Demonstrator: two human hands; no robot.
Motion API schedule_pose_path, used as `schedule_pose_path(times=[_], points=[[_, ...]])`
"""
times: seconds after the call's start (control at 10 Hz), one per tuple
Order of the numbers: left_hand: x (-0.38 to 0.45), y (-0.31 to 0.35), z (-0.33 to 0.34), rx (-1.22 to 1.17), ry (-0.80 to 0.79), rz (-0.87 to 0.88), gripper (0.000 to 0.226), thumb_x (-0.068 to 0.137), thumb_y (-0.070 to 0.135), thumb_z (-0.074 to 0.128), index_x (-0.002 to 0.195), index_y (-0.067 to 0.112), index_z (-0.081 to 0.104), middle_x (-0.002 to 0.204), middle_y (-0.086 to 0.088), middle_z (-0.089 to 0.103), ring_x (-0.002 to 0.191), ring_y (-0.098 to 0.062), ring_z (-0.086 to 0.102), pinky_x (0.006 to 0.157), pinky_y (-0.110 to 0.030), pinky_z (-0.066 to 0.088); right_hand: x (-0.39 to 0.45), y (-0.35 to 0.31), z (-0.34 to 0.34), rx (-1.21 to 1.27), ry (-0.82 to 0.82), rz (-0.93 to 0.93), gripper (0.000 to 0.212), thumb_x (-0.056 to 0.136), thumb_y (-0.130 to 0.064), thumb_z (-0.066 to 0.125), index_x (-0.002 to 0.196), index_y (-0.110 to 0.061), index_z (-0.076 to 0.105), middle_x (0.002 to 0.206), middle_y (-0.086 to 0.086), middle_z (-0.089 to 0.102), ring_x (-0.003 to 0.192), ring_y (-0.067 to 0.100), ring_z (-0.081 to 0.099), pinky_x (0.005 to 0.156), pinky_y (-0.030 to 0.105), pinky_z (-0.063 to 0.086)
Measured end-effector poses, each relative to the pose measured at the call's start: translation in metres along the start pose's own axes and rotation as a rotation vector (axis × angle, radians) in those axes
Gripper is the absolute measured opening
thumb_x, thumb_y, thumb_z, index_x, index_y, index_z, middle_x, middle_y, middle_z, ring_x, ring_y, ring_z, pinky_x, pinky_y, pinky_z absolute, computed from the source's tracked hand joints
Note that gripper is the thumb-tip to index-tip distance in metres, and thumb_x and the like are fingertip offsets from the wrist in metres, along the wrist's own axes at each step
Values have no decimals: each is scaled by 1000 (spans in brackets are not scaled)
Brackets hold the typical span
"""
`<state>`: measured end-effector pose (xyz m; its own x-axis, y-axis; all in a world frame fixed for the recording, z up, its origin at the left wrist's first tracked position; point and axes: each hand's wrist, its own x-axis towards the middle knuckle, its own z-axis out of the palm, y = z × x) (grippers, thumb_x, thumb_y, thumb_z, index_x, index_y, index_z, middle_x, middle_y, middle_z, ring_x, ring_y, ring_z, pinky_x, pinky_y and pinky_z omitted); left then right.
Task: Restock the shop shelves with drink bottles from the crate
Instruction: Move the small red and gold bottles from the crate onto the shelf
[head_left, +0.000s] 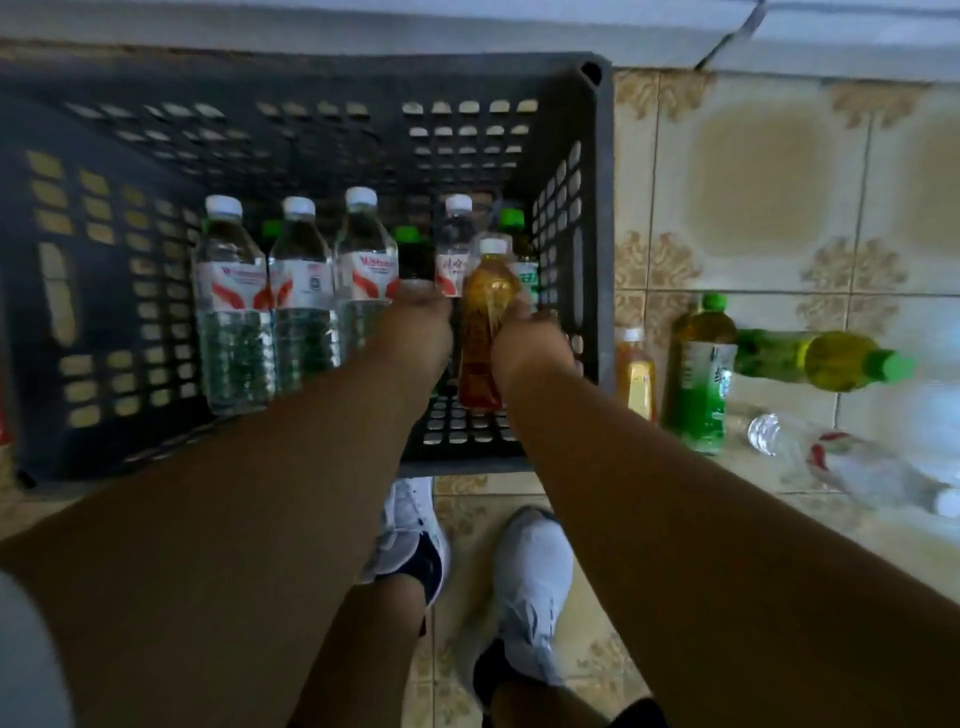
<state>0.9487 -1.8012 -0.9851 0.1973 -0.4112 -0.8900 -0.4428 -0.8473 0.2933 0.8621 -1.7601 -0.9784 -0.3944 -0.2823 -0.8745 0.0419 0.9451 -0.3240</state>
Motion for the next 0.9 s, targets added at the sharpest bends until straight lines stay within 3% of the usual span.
schedule_pose_path(times=[0.1,0.2,0.3,0.4,0.5,0.6,0.7,0.8,0.9], points=[[22,-1,14,7,-16,-12,35,108,43,39,80,25,48,87,-5,60,94,-26,63,99,-46,51,32,5,18,32,-26,25,51,107,-46,32,148,-15,37,145,11,48,130,33,50,86,31,48],[33,-7,23,-107,-154,-48,39,105,55,35,88,26,54,93,-4,67,93,-24,65,98,-47,50,51,-4,28,-52,24,94,55,106,-54,25,155,-29,25,147,14,42,134,39,43,107,55,40],[34,-8,16,-175,-152,-39,46,104,59,33,91,23,59,105,-8,71,100,-27,66,101,-48,50,49,-8,27,-20,22,-15,56,107,-50,23,151,-17,34,148,14,44,134,33,44,108,47,38],[12,-4,-5,-245,-112,-4,50,104,61,29,108,23,61,115,-11,71,102,-30,68,96,-49,53,24,-16,23,-26,-67,-95,53,107,-35,33,157,-21,20,154,13,37,132,32,47,107,49,43],[-32,6,-38,-434,-191,-10,60,101,68,28,113,24,66,93,-10,79,73,-26,78,57,-37,62,-27,-38,16,90,-159,-95,54,103,-59,21,149,-35,35,133,12,58,117,32,61,101,58,47],[-91,28,-78,-376,-139,75,63,99,72,27,102,26,69,78,-2,79,68,-20,77,67,-38,62,-88,-62,4,131,-206,-135,67,96,-72,15,146,-36,42,131,9,62,119,31,61,105,59,44],[-164,66,-122,-280,34,163,68,97,74,27,95,23,72,85,-4,76,82,-25,74,82,-40,58,-165,-98,-22,129,-206,-242,73,89,-75,17,145,-37,44,131,7,63,120,32,60,106,57,44],[-255,107,-172,-306,97,287,67,96,74,28,101,26,74,94,-4,75,87,-27,72,87,-45,58,-264,-149,-59,166,-183,-377,81,79,-79,21,143,-36,48,128,7,65,116,30,62,105,53,46],[-352,139,-216,-369,95,397,66,92,76,29,104,32,78,103,-3,78,95,-26,75,88,-47,59,-362,-197,-94,155,-176,-484,76,86,-77,23,138,-32,55,125,9,67,113,31,64,103,52,48]])
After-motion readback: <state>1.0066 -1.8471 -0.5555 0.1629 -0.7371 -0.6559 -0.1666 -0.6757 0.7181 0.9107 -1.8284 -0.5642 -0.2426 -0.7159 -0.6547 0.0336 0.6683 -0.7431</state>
